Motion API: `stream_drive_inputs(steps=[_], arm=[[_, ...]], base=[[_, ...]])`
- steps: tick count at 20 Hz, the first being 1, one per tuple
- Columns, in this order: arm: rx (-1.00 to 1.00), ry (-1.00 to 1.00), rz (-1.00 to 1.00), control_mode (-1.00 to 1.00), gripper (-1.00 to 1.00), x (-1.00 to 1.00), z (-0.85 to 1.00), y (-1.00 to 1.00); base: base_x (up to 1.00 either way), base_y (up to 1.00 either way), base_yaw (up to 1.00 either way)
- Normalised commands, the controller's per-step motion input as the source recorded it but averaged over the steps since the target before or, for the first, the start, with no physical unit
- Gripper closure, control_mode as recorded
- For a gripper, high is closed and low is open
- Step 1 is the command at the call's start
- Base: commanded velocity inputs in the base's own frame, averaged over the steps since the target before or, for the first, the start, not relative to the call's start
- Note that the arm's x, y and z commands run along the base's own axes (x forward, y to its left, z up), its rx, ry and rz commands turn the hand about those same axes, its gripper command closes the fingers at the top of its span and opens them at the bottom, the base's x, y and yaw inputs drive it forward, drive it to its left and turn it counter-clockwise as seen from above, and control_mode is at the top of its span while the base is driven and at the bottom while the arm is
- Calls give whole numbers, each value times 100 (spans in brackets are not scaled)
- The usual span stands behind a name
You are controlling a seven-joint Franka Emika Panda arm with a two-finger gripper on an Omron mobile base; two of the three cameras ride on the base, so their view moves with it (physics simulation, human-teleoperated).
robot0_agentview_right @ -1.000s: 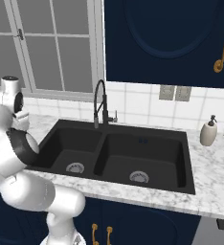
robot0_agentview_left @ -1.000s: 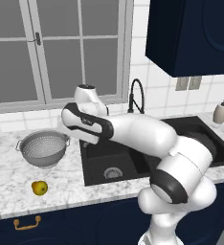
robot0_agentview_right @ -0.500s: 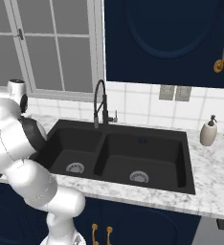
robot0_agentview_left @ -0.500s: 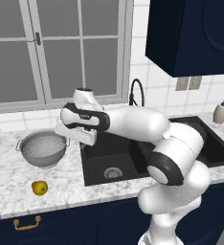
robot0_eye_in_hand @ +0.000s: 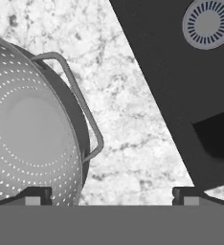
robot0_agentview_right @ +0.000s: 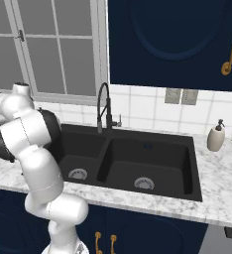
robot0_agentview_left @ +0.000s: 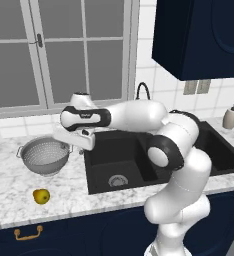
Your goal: Put the colander in the sink, put the pear, mango in the colander, and turn on the sink faucet and pour water over the colander.
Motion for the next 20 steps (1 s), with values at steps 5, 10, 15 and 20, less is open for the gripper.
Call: stream_drive_inputs(steps=[5,10,15,20], arm=[[-4,0,0,-100,-100,22,-12,11],[-6,1,0,-100,-100,19,-25,15],[-4,1,0,-100,-100,14,-29,13],[-2,0,0,-100,-100,9,-26,6]], base=[[0,0,0],[0,0,0],[0,0,0],[0,0,0]])
